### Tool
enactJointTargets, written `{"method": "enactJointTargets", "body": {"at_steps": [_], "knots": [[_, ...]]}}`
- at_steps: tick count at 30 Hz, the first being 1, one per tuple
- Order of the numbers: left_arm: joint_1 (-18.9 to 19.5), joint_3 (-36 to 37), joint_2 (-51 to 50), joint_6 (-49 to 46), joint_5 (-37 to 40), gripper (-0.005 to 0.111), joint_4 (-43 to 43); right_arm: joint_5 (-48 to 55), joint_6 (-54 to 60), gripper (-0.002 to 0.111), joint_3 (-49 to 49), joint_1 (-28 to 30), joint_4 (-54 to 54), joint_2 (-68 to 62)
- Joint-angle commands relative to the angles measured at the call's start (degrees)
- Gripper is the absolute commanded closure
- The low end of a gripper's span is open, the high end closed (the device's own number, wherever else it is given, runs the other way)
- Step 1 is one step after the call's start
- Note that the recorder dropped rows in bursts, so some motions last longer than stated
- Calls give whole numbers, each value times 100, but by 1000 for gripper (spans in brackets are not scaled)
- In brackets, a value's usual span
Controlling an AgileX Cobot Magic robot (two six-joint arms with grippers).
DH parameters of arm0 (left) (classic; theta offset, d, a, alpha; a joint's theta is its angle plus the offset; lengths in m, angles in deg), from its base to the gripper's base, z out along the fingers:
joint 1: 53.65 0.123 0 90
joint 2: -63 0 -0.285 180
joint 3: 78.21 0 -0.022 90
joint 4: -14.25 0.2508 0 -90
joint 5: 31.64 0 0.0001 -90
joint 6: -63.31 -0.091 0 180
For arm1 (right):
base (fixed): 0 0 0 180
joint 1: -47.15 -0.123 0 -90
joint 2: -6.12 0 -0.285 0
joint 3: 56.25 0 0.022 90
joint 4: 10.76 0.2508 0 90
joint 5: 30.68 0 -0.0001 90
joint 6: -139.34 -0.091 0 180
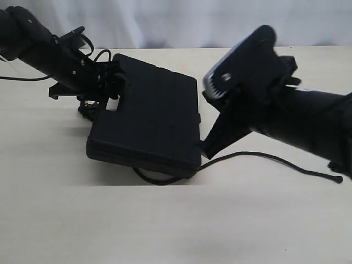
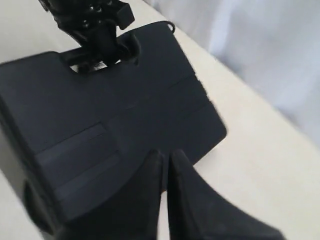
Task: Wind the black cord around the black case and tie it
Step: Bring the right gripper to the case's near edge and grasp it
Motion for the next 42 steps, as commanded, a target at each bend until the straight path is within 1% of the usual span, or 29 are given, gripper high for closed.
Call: {"method": "enactJointTargets", "body": {"at_steps": [1,5,7,8,10,12,15,18,20,22,25,28,32,39,42], "knots": [[5,-109,129,102,187,107,-499,-1546,625,104,91,-788,-1058,-366],[5,-109,129,102,178,107,-655,-1372,-512,104,91,-864,-739,-490],[5,-109,129,102,178,107,-824,-1244,-714,100,91,-864,-672,-656],[5,-109,129,102,178,107,-878,-1058,-714,96,91,-864,-731,-777],[5,-109,129,93,207,107,-1023,-585,-714,84,91,-877,-1265,-1049],[5,-109,129,89,258,107,-1105,-317,-783,69,96,-936,-1936,-1319],[5,-109,129,89,316,107,-1103,-750,-809,45,172,-1122,-2214,-1658],[5,-109,129,89,316,107,-1103,-1354,-809,26,302,-1304,-2214,-1984],[5,-109,129,89,328,107,-1116,-1481,-809,18,375,-1403,-2247,-2197],[5,-109,129,89,352,107,-1130,-1470,-798,12,396,-1460,-2385,-2419],[5,-109,129,89,378,107,-1265,-1535,-798,10,396,-1618,-2578,-2677],[5,-109,129,89,440,107,-1470,-1945,-798,10,408,-1872,-2578,-2859],[5,-109,129,89,657,107,-1741,-3038,-845,10,408,-2157,-2555,-3166],[5,-109,155,89,902,107,-1899,-4278,-1551,10,408,-2199,-2555,-3884],[5,-109,220,89,973,107,-1907,-4770,-1576,10,408,-2199,-2555,-4148]]}}
